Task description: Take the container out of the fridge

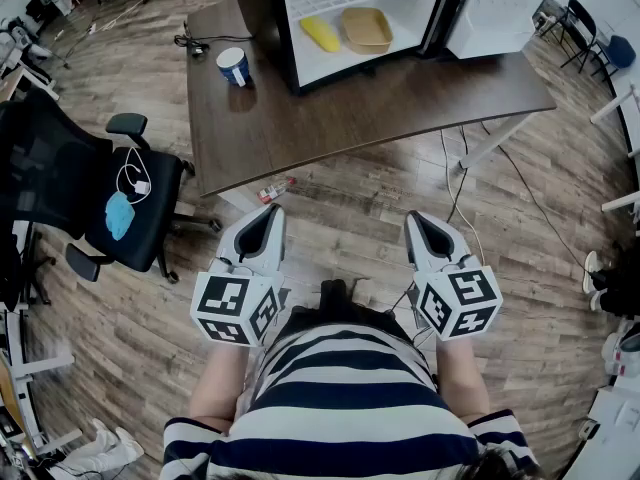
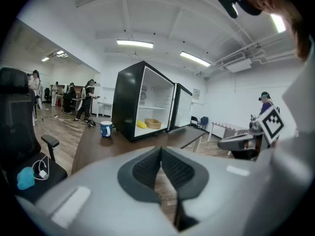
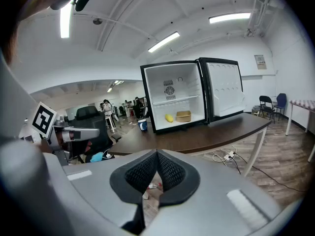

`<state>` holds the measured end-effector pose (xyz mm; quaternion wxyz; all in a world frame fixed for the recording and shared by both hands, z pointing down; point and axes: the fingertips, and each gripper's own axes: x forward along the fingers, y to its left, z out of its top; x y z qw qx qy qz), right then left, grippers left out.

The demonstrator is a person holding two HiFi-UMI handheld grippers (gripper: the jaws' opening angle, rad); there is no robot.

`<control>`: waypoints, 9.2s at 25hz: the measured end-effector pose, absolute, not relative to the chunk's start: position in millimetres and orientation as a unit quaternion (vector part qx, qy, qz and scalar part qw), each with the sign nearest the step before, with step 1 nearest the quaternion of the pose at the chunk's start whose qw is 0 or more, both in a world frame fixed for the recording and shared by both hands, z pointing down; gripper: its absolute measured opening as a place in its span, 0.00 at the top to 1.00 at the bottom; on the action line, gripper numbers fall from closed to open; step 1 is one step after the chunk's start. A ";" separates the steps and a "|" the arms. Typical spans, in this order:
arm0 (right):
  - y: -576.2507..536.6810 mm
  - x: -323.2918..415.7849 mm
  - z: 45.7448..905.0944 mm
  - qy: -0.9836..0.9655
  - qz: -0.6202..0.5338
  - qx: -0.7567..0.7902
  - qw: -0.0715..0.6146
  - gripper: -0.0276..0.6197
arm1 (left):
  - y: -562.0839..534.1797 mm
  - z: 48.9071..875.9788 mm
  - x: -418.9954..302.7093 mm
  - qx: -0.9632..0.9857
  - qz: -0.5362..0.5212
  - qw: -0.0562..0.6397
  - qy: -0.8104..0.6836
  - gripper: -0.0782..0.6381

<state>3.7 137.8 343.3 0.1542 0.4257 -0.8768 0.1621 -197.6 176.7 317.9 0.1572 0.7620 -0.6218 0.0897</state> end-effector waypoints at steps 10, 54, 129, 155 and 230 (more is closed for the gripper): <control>143.7 1.8 346.0 -0.879 0.177 0.417 0.149 0.96 | 194.9 321.5 -193.7 0.756 0.098 0.152 -0.628 0.89; 65.0 51.9 360.9 -0.905 0.158 0.356 0.168 0.96 | 94.8 340.4 -100.0 0.771 0.137 0.134 -0.608 0.89; -213.0 -12.0 480.4 -0.866 0.262 0.379 0.195 0.96 | -303.9 422.0 -101.1 0.781 0.455 -0.082 -0.420 0.89; -217.3 -8.0 481.0 -0.859 0.269 0.391 0.192 0.96 | -313.8 436.1 -100.3 0.771 0.515 -0.151 -0.343 0.89; -63.2 61.1 382.2 -0.860 0.216 0.436 0.153 0.96 | -29.0 400.4 -102.0 0.823 0.488 -0.041 -0.288 0.89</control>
